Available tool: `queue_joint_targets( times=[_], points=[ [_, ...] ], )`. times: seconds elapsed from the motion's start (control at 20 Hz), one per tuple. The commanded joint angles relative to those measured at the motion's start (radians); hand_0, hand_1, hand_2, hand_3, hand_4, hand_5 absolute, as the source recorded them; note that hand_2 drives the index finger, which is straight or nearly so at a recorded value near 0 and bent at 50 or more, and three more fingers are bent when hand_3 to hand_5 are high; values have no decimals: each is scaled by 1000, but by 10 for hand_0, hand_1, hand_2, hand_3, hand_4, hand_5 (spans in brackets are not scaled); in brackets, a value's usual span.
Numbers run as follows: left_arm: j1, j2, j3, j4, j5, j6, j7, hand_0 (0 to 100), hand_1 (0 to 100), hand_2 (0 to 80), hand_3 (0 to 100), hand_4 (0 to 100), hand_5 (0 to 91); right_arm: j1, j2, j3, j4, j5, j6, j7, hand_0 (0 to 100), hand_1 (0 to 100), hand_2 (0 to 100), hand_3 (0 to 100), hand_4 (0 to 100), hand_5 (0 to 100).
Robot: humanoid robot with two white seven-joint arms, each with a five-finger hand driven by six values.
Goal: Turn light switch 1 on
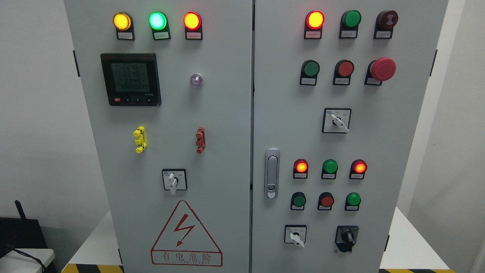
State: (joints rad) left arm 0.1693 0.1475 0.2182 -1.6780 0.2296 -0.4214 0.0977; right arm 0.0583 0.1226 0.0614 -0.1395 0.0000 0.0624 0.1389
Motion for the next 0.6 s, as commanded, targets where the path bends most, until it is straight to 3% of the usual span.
queue_joint_targets(
  times=[0.0, 0.2, 0.35, 0.55],
  points=[
    [-51, 6, -175, -85, -35, 3, 11, 23, 246, 332, 507, 612, 579, 0, 0, 0, 0, -17, 0, -1, 120, 389, 0, 0, 0, 0],
    [-76, 3, -250, -95, -47, 16, 65, 20, 237, 333, 508, 612, 584, 0, 0, 0, 0, -17, -1, -1, 120, 389, 0, 0, 0, 0],
    [-96, -6, -286, -114, -81, 81, 115, 19, 237, 335, 510, 614, 586, 0, 0, 0, 0, -17, 0, -1, 120, 389, 0, 0, 0, 0],
    [-138, -22, -321, -126, -117, 128, 128, 12, 239, 351, 519, 623, 602, 0, 0, 0, 0, -17, 0, -1, 120, 389, 0, 0, 0, 0]
  ],
)
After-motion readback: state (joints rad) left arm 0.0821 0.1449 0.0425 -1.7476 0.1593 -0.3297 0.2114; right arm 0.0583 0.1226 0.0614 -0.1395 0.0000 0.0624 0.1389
